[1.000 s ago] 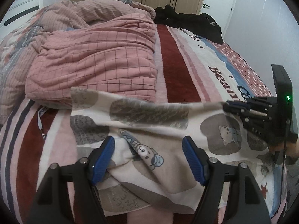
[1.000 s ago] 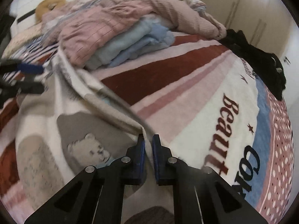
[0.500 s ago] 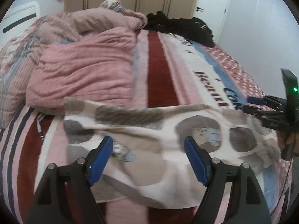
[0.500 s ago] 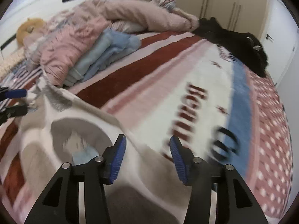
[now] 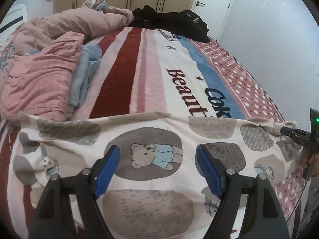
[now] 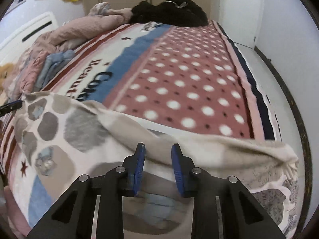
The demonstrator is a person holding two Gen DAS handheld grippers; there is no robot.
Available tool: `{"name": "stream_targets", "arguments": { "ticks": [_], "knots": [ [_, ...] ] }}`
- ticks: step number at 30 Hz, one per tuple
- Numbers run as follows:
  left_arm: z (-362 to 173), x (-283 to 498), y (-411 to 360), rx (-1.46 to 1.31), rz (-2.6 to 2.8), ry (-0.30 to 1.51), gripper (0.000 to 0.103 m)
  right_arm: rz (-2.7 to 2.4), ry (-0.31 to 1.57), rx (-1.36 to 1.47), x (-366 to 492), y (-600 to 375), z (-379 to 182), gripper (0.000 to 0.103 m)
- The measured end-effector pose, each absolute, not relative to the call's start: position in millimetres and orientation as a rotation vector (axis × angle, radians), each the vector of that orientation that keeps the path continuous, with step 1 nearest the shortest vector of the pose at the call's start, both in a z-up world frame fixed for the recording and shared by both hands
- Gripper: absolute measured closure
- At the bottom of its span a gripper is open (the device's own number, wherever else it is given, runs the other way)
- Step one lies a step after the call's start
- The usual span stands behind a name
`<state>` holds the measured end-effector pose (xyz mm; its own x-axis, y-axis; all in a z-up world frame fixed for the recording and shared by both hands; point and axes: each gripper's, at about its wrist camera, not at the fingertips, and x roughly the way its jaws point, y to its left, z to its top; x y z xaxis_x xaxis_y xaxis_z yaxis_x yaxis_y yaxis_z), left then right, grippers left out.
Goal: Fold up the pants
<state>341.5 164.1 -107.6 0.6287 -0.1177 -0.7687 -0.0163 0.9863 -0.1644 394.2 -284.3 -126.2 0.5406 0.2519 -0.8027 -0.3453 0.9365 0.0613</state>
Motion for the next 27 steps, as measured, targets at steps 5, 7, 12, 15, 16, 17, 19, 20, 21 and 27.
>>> {"name": "stream_targets", "arguments": {
  "ticks": [5, 7, 12, 15, 16, 17, 19, 20, 21, 27],
  "knots": [
    [-112.7, 340.4, 172.4, -0.162, -0.007, 0.901, 0.027, 0.287, 0.914, -0.075, 419.6, -297.0, -140.8, 0.083],
    [-113.8, 335.3, 182.5, -0.183, 0.009, 0.895, 0.027, 0.246, 0.927, -0.070, 431.9, -295.2, -145.9, 0.083],
    [-109.2, 301.2, 229.1, -0.300, 0.058, 0.845, 0.020, 0.209, 0.920, -0.077, 435.9, -293.6, -145.7, 0.080],
    [-109.7, 273.2, 268.5, -0.409, 0.103, 0.815, 0.019, 0.225, 0.894, -0.028, 421.8, -297.6, -135.3, 0.070],
    [-111.9, 264.9, 280.9, -0.452, 0.112, 0.812, 0.019, 0.237, 0.882, -0.015, 413.6, -297.6, -130.0, 0.067],
    [-115.3, 255.9, 293.1, -0.499, 0.120, 0.809, 0.019, 0.248, 0.874, -0.013, 407.2, -295.5, -126.2, 0.067],
    [-124.8, 238.7, 312.8, -0.580, 0.136, 0.802, 0.019, 0.285, 0.854, -0.019, 389.5, -287.6, -117.8, 0.064],
    [-130.3, 231.8, 319.6, -0.604, 0.145, 0.805, 0.019, 0.299, 0.849, -0.020, 382.8, -283.5, -115.3, 0.062],
    [-136.8, 226.3, 324.9, -0.617, 0.158, 0.814, 0.019, 0.324, 0.843, -0.020, 373.0, -277.5, -112.4, 0.060],
    [-179.0, 214.7, 344.0, -0.809, 0.105, 0.821, 0.019, 0.430, 0.836, -0.029, 335.6, -243.5, -104.3, 0.060]
  ]
}}
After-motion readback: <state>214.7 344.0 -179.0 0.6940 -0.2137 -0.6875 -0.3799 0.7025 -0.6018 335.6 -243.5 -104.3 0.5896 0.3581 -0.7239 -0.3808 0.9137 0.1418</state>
